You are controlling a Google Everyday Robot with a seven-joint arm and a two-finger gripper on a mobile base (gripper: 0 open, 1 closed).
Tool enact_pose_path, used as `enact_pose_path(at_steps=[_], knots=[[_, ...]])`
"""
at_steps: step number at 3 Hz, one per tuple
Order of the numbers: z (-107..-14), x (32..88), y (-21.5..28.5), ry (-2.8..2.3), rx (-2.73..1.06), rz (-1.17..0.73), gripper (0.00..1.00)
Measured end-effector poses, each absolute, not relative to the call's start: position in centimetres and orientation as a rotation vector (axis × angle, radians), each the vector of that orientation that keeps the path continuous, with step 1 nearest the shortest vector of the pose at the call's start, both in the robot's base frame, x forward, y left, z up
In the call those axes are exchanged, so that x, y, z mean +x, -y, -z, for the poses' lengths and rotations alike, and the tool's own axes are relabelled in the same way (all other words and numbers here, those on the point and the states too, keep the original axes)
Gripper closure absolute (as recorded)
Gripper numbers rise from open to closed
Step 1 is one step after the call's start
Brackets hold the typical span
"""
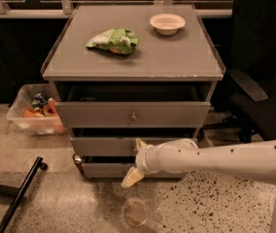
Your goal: Open middle drawer
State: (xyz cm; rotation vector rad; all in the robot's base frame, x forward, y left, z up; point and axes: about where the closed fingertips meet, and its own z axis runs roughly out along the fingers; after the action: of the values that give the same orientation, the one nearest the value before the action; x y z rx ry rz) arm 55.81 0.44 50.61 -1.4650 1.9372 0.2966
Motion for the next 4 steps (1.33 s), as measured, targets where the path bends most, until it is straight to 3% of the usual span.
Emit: enact_pose_path(at_steps=[3, 4], knots=[[-45.5, 62.7, -4.8, -1.838, -1.476, -0.296, 0.0], [-45.5, 62.7, -4.8, -1.838, -1.476, -0.297, 0.0]])
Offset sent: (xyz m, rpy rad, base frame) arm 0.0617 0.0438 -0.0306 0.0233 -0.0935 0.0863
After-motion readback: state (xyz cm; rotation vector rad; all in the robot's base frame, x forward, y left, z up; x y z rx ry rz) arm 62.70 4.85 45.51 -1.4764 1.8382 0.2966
